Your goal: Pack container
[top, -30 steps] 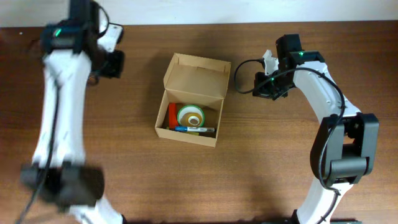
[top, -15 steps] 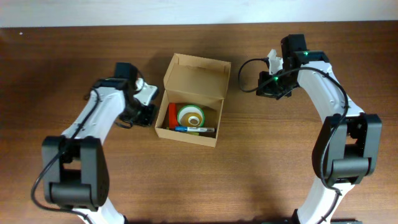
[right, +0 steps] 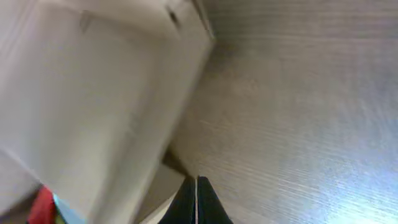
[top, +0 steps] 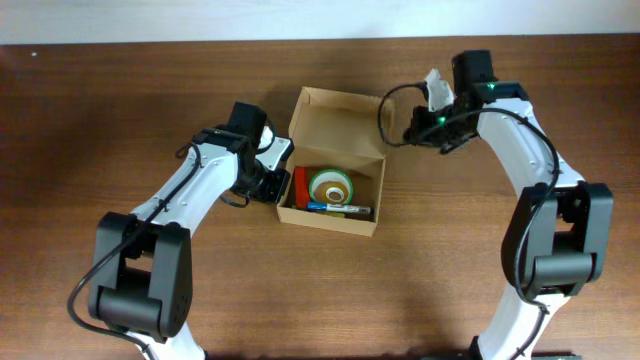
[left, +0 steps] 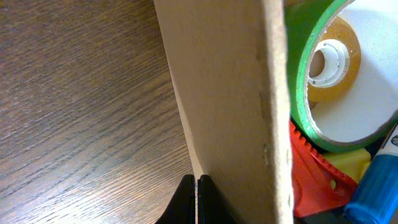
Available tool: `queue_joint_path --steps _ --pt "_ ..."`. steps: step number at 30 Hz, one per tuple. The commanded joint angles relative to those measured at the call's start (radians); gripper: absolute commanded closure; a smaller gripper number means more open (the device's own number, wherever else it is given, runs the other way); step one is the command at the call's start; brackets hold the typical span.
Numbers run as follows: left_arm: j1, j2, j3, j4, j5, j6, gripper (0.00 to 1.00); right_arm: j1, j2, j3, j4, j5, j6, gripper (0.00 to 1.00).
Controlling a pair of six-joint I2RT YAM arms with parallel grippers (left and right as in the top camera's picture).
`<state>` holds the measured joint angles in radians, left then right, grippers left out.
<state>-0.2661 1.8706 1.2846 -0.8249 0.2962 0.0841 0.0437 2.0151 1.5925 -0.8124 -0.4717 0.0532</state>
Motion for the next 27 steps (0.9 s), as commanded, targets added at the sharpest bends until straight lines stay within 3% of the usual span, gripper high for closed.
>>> queue_joint_path --steps 1,6,10,18,24,27 --pt "0.0 0.011 0.005 -0.004 0.022 -0.013 0.98 0.061 -0.018 0.013 0.053 -0.06 0.008 0.96" --pt "0.0 0.011 0.005 -0.021 -0.005 -0.008 0.98 0.173 -0.006 0.013 0.175 -0.058 0.041 0.97" --pt "0.01 0.011 0.005 -0.015 -0.093 -0.008 0.98 0.111 -0.006 0.013 0.141 -0.041 0.056 0.96" --pt "0.166 0.016 0.039 0.084 -0.075 -0.038 0.95 0.029 -0.006 0.013 0.046 -0.029 0.029 0.97" --pt "0.159 0.016 0.039 0.026 -0.087 -0.047 0.95 0.028 -0.006 0.013 0.03 -0.011 0.029 0.96" --pt "0.161 0.016 0.039 -0.033 -0.193 -0.047 0.96 0.028 -0.006 0.013 0.024 -0.002 0.029 0.97"
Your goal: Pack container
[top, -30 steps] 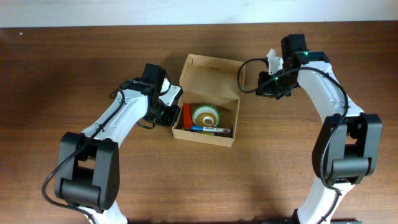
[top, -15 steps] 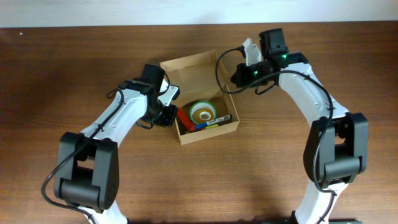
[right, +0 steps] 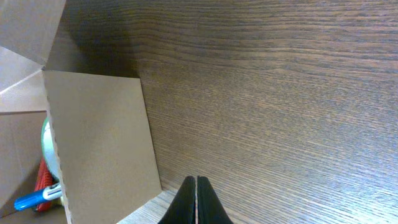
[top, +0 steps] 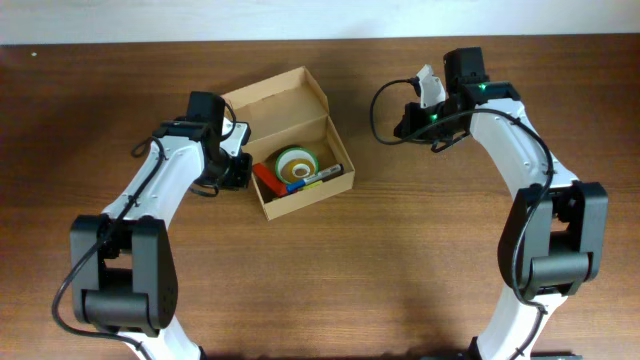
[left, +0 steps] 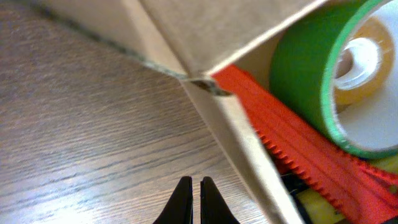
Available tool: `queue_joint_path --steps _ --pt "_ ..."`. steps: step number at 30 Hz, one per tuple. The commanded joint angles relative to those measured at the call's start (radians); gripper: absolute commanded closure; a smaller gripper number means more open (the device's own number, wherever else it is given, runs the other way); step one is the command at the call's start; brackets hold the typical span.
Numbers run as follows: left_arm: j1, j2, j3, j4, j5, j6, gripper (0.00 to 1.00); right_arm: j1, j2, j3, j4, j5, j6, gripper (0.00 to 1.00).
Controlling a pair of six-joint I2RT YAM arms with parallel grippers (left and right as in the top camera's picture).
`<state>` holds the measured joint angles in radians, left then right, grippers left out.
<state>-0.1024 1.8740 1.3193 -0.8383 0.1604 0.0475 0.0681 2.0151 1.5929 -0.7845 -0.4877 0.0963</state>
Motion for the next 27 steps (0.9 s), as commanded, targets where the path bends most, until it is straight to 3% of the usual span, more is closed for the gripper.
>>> queue_joint_path --steps 1,8,17,21,27 --pt "0.001 0.013 0.004 -0.023 -0.073 -0.011 0.96 0.003 -0.006 0.012 -0.006 0.021 -0.014 0.96" --pt "0.042 0.01 0.019 -0.033 -0.079 -0.01 0.96 0.002 -0.006 0.012 -0.009 0.059 -0.014 0.96" --pt "0.016 0.01 0.198 0.044 -0.08 0.036 0.94 0.002 -0.006 0.012 -0.005 0.059 -0.014 0.97" --pt "0.029 0.01 0.292 -0.001 -0.185 0.04 0.94 0.002 -0.006 0.012 -0.005 0.059 -0.015 0.96" --pt "0.173 0.015 0.318 -0.057 -0.211 0.008 0.92 -0.01 -0.006 0.012 -0.005 0.066 -0.014 0.96"
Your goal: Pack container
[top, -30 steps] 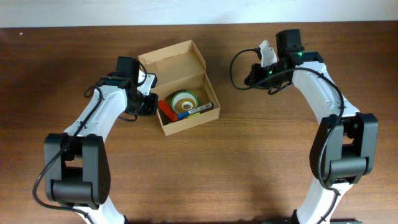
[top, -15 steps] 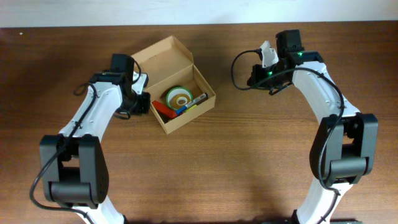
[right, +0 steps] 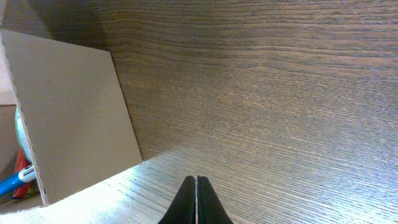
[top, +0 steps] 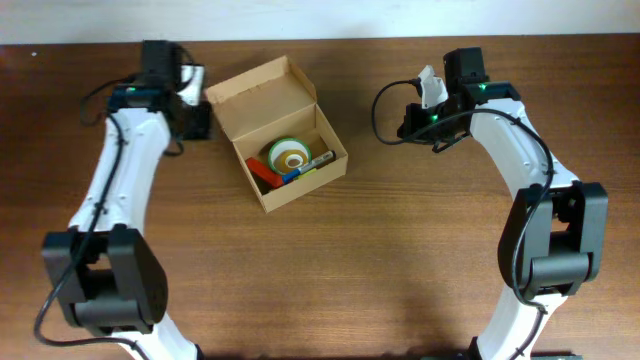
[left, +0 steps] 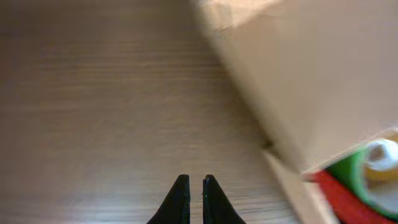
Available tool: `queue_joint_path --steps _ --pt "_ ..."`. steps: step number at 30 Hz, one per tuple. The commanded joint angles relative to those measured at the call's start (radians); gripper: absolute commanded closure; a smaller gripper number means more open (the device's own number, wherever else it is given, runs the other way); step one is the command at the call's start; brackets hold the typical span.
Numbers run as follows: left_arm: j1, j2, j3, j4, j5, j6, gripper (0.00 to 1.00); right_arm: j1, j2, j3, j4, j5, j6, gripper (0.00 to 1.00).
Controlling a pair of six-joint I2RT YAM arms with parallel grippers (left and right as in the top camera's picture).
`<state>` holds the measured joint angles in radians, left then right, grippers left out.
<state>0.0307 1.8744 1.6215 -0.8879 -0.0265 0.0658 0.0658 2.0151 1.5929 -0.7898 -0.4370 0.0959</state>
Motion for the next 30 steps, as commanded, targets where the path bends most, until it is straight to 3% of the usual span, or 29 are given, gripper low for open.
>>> queue_joint_path --steps 1,11,19,25,30 --pt "0.063 0.016 0.016 -0.009 -0.017 -0.018 0.92 -0.015 -0.006 0.012 0.0 0.016 -0.014 0.96" --pt "0.037 0.217 0.018 0.117 0.106 -0.06 0.91 -0.048 -0.006 0.012 -0.003 0.016 -0.014 0.96" --pt "-0.049 0.316 0.129 0.197 0.2 -0.103 0.91 -0.048 -0.006 0.012 -0.003 0.016 -0.014 0.96" --pt "-0.115 0.327 0.148 0.231 0.2 -0.108 0.9 -0.048 -0.006 0.012 -0.004 0.016 -0.014 0.96" --pt "-0.079 0.327 0.154 0.196 0.159 -0.123 0.9 -0.048 -0.006 0.013 0.008 0.032 -0.009 0.97"
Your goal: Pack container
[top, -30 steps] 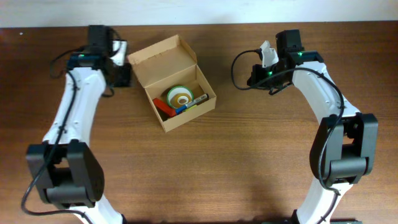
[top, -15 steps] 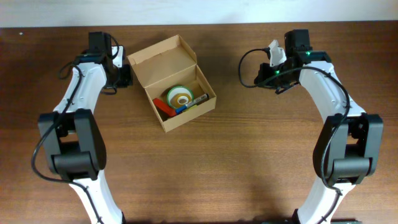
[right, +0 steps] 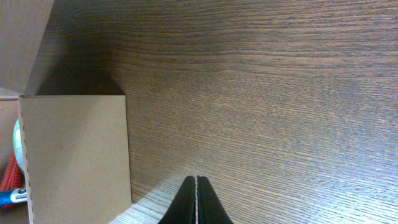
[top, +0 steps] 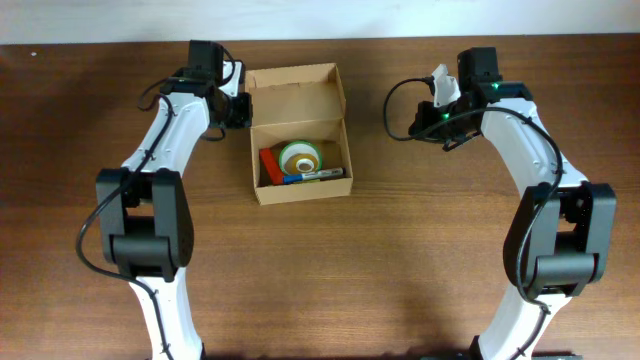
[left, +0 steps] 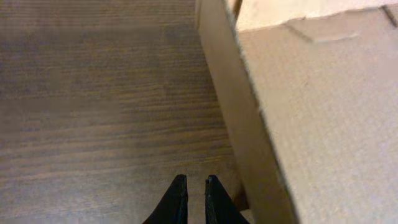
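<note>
The open cardboard box [top: 300,195] sits square at mid table, its lid flap [top: 295,92] folded back. Inside lie a green tape roll [top: 303,157], a red item [top: 268,165] and a blue marker [top: 310,176]. My left gripper [top: 243,112] is by the box's back left corner; in the left wrist view its tips [left: 196,180] stand a narrow slit apart with nothing between them, next to the box wall [left: 249,143]. My right gripper [top: 415,128] is shut and empty over bare wood [right: 197,179], right of the box's side [right: 74,155].
The brown wooden table [top: 450,260] carries nothing else in view. Its back edge runs along the top of the overhead view, just behind the lid flap. Both arms reach in from the near side.
The box, which lay turned at an angle, now sits square and slightly further right. My left gripper has moved from the far left to the box's back left corner. My right gripper shifted slightly right.
At first both shut grippers flanked the box, left at its left wall, right at its back right corner. Then the box stood further left and turned, the right gripper clear of it. Later the left gripper was off at the back left. Now the box is squared.
</note>
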Available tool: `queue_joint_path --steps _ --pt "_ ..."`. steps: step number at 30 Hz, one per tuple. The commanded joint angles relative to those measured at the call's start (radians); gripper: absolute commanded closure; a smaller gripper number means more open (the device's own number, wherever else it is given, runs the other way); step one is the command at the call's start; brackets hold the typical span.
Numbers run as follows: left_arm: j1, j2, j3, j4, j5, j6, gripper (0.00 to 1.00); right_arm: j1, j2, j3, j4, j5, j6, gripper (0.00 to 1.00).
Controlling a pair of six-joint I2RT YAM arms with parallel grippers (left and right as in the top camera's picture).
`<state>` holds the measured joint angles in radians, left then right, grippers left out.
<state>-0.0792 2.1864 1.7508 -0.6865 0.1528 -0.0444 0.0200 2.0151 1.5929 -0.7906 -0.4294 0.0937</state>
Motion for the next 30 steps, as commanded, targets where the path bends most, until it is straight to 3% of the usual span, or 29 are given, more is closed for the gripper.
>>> queue_joint_path --steps 1,4,7,10,19,26,30 --pt "0.048 0.014 0.03 -0.006 -0.013 -0.022 0.9 -0.003 -0.005 0.017 0.017 0.024 0.009 0.96" --pt "0.103 0.015 0.06 0.023 0.096 -0.086 0.88 -0.003 0.063 0.1 0.068 -0.016 0.102 0.96" --pt "0.113 0.025 0.067 0.079 0.186 -0.175 0.84 -0.003 0.251 0.298 0.077 -0.199 0.23 0.97" --pt "0.113 0.057 0.069 0.109 0.263 -0.23 0.84 -0.003 0.353 0.378 0.102 -0.334 0.299 0.97" --pt "0.117 0.18 0.082 0.166 0.437 -0.344 0.85 0.0 0.431 0.378 0.149 -0.477 0.361 0.97" --pt "0.117 0.224 0.083 0.32 0.578 -0.489 0.86 0.019 0.436 0.378 0.15 -0.495 0.36 0.96" --pt "0.115 0.228 0.083 0.347 0.596 -0.509 0.91 0.033 0.472 0.377 0.153 -0.518 0.38 0.97"
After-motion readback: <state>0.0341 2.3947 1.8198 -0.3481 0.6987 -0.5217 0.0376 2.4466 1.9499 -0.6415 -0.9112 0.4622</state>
